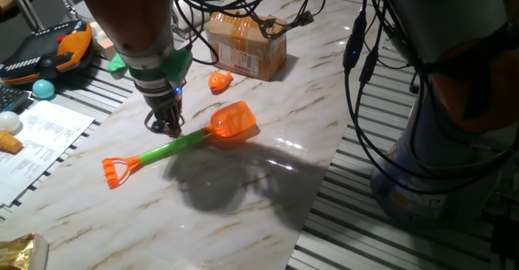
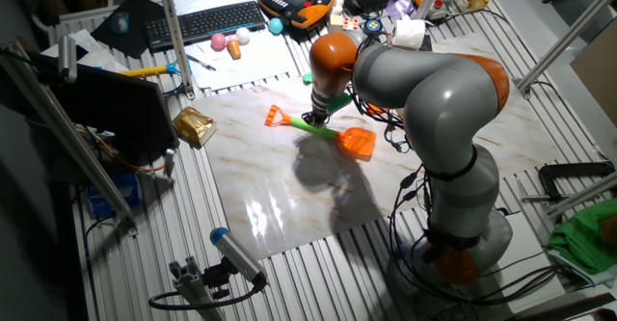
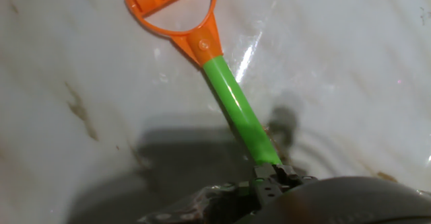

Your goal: Use a shovel to scoop up an object

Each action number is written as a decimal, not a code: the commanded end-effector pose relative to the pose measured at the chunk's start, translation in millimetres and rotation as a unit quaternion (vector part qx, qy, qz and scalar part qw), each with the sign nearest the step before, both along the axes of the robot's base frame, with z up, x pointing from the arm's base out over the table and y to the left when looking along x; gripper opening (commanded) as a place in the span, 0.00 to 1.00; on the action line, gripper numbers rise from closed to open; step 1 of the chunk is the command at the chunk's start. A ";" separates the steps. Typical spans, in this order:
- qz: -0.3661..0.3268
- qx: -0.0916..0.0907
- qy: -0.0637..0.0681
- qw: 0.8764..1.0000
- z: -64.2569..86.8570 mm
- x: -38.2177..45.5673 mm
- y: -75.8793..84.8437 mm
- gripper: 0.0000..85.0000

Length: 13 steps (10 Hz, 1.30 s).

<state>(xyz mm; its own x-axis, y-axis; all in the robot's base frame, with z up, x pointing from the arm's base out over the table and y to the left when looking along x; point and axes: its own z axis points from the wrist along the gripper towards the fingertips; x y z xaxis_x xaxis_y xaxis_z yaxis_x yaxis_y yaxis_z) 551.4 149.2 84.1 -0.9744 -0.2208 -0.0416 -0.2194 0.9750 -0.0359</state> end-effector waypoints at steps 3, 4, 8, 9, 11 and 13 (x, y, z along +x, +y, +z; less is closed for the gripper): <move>-0.205 -0.004 0.016 0.979 -0.4 0.1 -0.5 0.01; -0.251 -0.010 0.013 0.968 0.4 -0.3 -0.9 0.01; -0.448 -0.024 0.009 0.894 1.6 0.1 -1.5 0.01; -0.493 -0.021 0.009 0.870 1.3 0.4 -1.9 0.01; -0.567 -0.021 0.003 0.823 2.0 0.3 -2.9 0.01; -0.619 -0.017 -0.014 0.785 3.0 0.5 -3.2 0.01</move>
